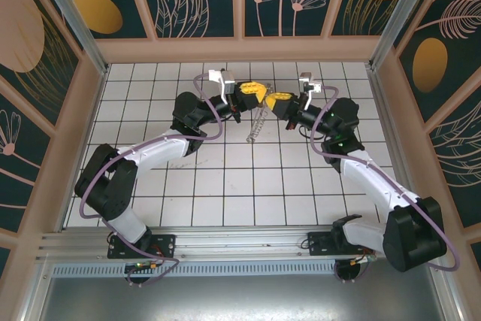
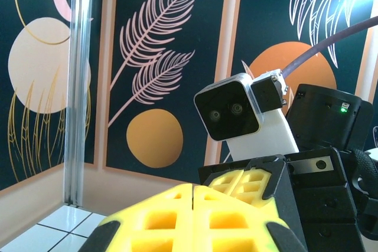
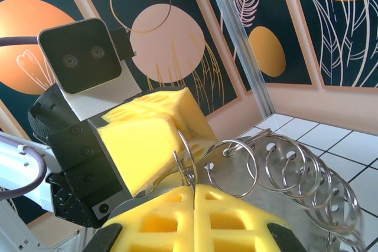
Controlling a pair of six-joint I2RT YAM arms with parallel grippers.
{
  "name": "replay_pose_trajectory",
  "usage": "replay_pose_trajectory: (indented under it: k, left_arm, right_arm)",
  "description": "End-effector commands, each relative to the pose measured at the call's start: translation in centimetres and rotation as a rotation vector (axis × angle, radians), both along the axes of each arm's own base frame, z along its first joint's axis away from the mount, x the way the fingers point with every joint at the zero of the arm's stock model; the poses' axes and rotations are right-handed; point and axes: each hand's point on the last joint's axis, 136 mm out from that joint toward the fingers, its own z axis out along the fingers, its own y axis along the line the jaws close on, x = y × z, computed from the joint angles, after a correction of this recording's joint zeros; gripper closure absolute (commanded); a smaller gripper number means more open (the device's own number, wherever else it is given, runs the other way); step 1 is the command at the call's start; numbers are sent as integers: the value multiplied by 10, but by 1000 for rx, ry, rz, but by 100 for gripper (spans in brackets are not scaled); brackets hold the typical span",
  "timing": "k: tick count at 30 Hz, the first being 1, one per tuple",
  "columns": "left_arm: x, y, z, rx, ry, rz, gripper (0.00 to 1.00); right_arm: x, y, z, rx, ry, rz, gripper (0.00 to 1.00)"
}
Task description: Put the keys on the keyring
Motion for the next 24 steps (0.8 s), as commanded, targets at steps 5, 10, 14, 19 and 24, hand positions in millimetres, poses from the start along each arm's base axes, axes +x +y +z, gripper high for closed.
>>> replay_pose_trajectory:
  k: [5, 10, 14, 19, 24]
  left_arm:
    - [-15, 0, 24, -67, -61, -35, 100]
    - [-14, 0, 22, -60, -47, -36, 100]
    - [-12, 0, 19, -51, -41, -22, 100]
    - [-10, 0, 18, -49, -38, -12, 100]
    - [-9, 0, 18, -49, -35, -6, 100]
  right_arm:
    - [-12, 1, 3, -29, 7, 16, 100]
    - [-10, -2, 4, -28, 8, 2, 100]
    - [-8, -6, 7, -24, 10, -18, 82]
    - [-7, -16, 10, -25, 4, -50, 66]
    - [-13, -25, 16, -22, -23, -64, 64]
